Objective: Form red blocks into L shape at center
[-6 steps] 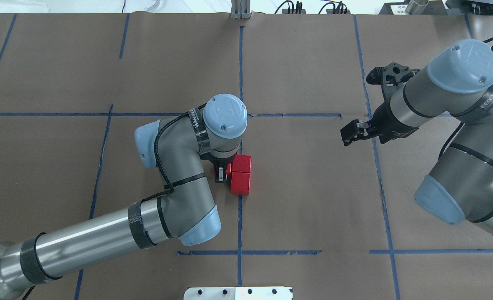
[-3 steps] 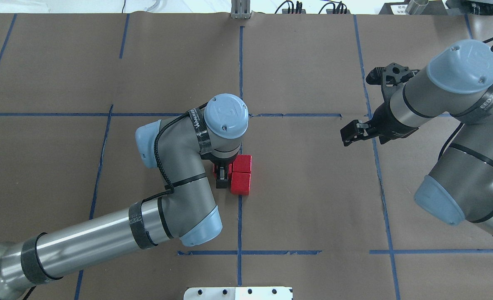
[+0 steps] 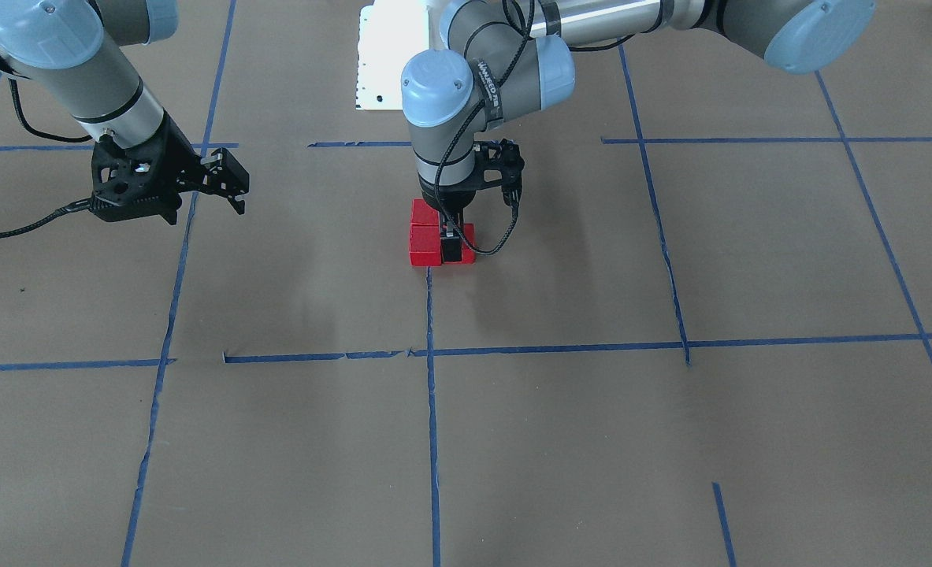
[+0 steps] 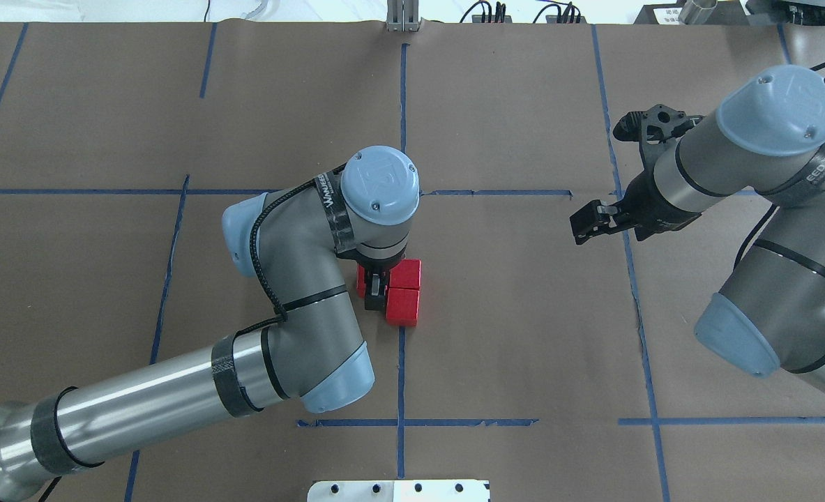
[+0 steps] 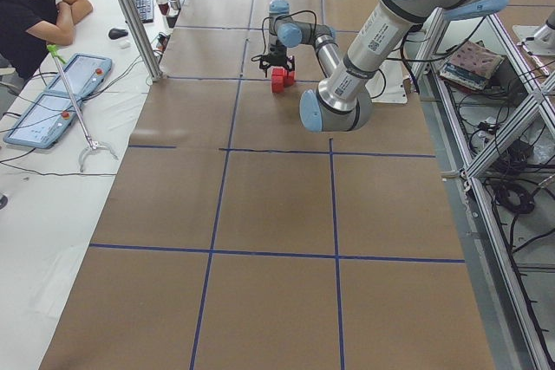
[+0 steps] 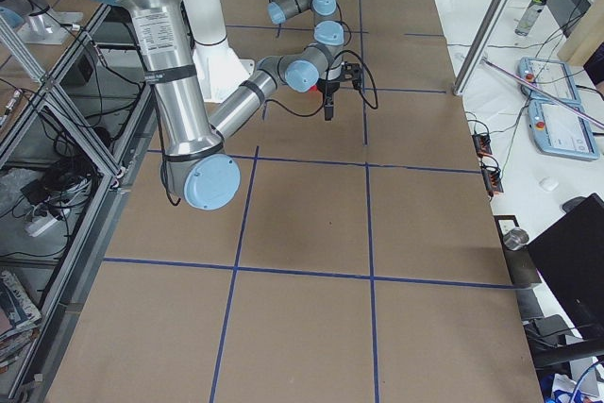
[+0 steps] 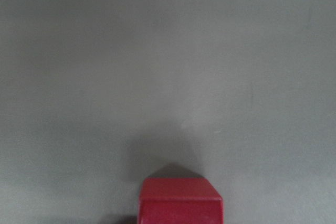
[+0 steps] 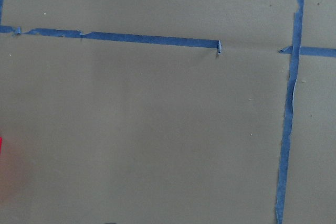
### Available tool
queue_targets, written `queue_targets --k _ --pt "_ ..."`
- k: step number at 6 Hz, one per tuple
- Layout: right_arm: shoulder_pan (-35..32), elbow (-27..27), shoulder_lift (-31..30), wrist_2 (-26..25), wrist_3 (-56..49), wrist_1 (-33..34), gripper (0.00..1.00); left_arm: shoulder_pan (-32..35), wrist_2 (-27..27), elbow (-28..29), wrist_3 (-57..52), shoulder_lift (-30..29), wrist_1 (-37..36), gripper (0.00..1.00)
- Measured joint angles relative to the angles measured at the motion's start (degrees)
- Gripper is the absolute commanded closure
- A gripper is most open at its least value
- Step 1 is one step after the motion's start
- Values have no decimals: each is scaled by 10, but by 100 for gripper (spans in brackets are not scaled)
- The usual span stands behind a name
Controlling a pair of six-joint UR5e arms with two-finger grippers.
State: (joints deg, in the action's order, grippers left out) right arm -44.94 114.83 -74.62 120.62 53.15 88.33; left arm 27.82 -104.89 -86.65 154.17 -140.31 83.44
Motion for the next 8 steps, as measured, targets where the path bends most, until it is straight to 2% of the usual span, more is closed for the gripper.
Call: queue_targets --k 2,4,5,7,8 --pt "-22 15 -26 13 -4 2 0 28 -34 -76 -111 26 -27 0" --pt "-92 6 -57 60 -40 8 0 60 -68 -221 -279 129 -50 0" --pt "-126 -6 -70 74 -75 10 0 81 -73 -275 -382 179 -59 0" --pt "-183 -15 -106 82 -153 11 0 126 -106 -348 -619 315 -57 0" --pt "-208 -16 -135 83 -209 11 0 172 -133 -371 -752 381 -52 0"
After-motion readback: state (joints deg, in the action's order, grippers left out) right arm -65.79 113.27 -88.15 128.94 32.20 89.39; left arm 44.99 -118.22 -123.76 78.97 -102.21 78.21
